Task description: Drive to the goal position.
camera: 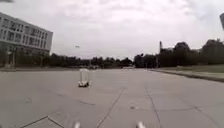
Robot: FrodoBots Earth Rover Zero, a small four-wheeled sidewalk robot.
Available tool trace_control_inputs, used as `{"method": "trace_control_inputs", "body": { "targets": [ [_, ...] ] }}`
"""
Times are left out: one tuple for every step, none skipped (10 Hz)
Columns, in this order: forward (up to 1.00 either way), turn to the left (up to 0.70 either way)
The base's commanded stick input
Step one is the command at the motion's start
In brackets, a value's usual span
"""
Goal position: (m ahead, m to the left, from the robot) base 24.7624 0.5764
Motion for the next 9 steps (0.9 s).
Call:
{"method": "trace_control_inputs", "body": {
  "targets": [
    [0.85,0.0],
    [0.85,0.0],
    [0.85,0.0],
    [0.85,0.0],
    [0.85,0.0],
    [0.85,0.0],
    [0.85,0.0],
    [0.85,0.0],
    [0.85,0.01]
  ]
}}
